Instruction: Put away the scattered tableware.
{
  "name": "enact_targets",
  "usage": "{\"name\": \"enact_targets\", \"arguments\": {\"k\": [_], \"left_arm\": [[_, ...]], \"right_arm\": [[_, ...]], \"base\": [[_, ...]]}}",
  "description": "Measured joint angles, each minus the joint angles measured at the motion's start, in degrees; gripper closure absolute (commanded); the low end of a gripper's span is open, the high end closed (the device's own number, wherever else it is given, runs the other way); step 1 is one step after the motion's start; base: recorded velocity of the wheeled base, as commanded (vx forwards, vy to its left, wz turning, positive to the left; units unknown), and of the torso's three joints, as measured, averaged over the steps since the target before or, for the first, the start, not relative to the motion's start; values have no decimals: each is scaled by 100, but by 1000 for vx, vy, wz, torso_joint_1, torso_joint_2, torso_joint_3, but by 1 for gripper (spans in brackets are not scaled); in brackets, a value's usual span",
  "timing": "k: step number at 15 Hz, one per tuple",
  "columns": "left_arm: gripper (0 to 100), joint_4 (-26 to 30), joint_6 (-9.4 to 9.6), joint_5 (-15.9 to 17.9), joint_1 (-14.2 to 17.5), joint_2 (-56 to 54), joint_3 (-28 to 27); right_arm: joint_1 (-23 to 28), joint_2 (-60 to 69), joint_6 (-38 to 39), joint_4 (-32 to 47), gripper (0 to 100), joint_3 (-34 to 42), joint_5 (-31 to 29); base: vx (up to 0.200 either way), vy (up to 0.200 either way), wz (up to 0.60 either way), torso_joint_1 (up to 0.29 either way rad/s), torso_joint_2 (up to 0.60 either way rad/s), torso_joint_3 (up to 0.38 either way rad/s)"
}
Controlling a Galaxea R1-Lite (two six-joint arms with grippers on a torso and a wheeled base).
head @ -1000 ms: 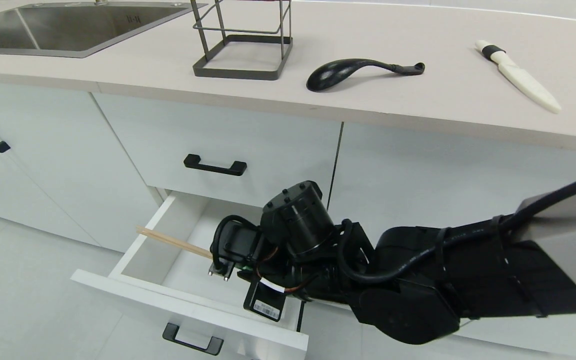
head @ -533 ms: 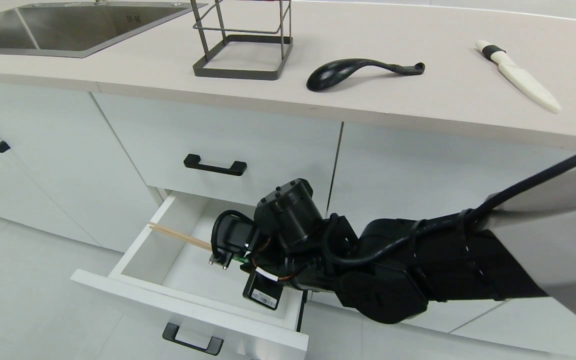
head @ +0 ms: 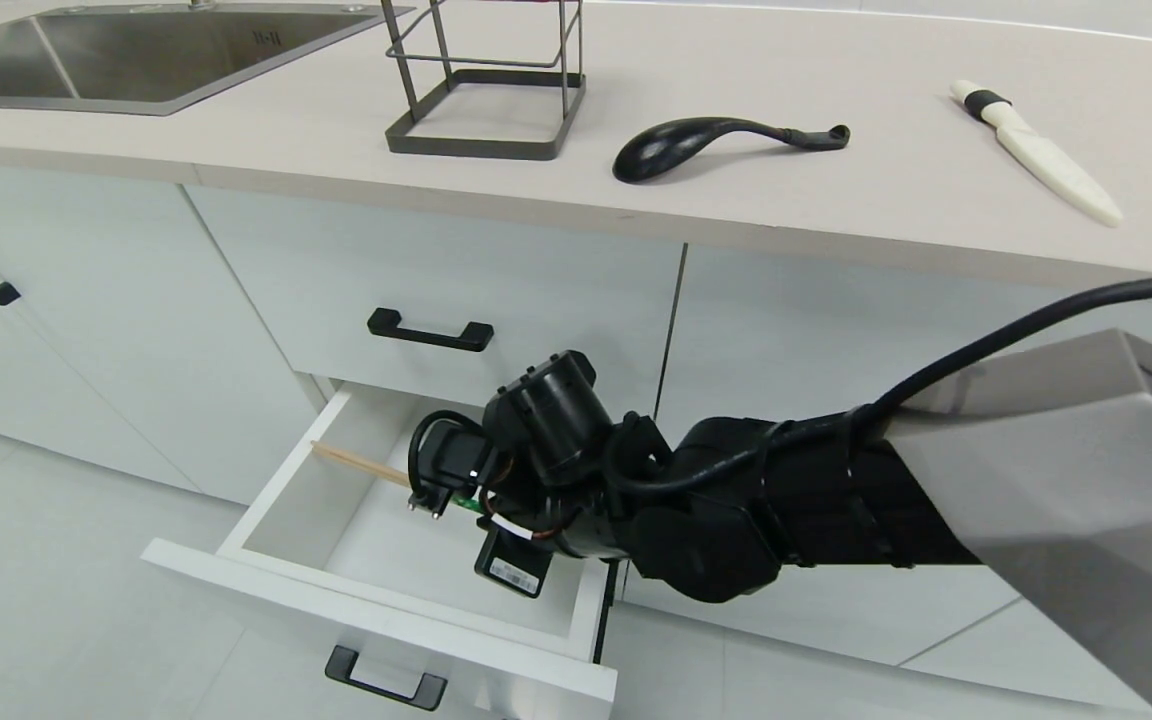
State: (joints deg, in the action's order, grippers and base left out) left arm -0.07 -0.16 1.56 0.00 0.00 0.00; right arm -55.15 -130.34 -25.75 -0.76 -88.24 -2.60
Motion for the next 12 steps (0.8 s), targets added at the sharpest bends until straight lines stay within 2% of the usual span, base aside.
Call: {"name": "enact_targets", "arguments": {"k": [12], "left_arm": [[0,0,0,0,0,0,0]], "right_arm": [[52,-572,2,7,100,-350,-11]], "base": [[0,0,0,0,0,0]]}}
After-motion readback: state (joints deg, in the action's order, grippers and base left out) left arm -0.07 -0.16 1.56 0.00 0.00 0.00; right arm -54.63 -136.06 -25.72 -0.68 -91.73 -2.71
